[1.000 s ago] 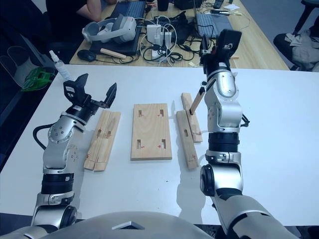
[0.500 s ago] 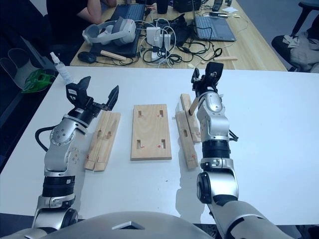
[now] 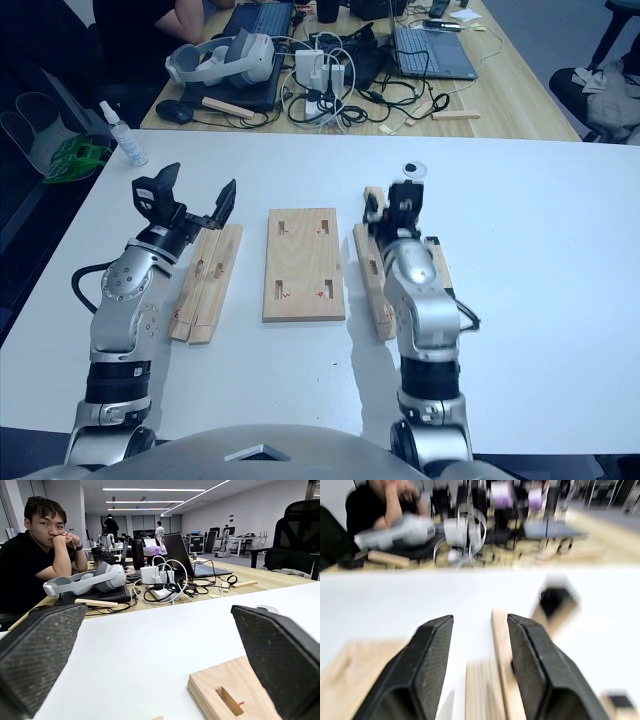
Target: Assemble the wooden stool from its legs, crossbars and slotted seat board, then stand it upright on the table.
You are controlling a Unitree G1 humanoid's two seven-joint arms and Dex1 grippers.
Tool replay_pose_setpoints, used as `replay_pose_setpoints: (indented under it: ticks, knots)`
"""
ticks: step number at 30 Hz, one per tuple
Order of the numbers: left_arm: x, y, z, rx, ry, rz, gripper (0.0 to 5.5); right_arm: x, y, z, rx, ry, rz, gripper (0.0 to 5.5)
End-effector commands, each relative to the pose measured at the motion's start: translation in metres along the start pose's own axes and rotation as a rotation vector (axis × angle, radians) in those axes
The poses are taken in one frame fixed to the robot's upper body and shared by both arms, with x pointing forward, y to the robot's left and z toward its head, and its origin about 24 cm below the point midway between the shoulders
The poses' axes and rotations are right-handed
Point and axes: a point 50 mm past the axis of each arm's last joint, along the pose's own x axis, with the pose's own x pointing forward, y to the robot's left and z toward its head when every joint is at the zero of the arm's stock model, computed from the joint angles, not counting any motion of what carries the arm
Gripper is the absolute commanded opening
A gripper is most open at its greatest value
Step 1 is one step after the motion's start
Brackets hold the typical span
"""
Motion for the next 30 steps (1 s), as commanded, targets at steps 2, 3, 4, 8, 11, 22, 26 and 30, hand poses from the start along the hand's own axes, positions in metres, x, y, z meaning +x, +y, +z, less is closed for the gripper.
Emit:
replay_pose_setpoints:
  ticks: [2, 3, 4, 8, 11, 22, 26, 30]
  knots:
    - [-0.002, 0.001, 0.001, 0.013, -0.003, 0.023, 5.4, -0.021, -0.013, -0.032, -0.002, 0.18, -0.036, 2.0]
    - [-0.002, 0.001, 0.001, 0.013, -0.004, 0.025, 5.4, -0.022, -0.015, -0.034, -0.003, 0.198, -0.054, 2.0]
    - [-0.002, 0.001, 0.001, 0.013, -0.004, 0.026, 5.4, -0.023, -0.016, -0.036, -0.002, 0.209, -0.066, 2.0]
    - [-0.001, 0.001, 0.001, 0.013, -0.008, 0.023, 5.4, -0.018, -0.017, -0.036, 0.003, 0.217, -0.113, 2.0]
    - [0.0, 0.0, 0.002, 0.013, -0.011, 0.02, 5.4, -0.014, -0.018, -0.038, 0.004, 0.227, -0.142, 2.0]
    - [0.002, 0.0, 0.003, 0.014, -0.013, 0.012, 5.4, -0.003, -0.022, -0.046, -0.017, 0.272, -0.194, 2.0]
    - [0.002, 0.0, 0.003, 0.014, -0.011, 0.011, 5.4, -0.003, -0.027, -0.046, -0.03, 0.289, -0.206, 2.0]
    - [0.002, 0.0, 0.003, 0.013, -0.01, 0.011, 5.4, -0.005, -0.029, -0.046, -0.052, 0.311, -0.192, 2.0]
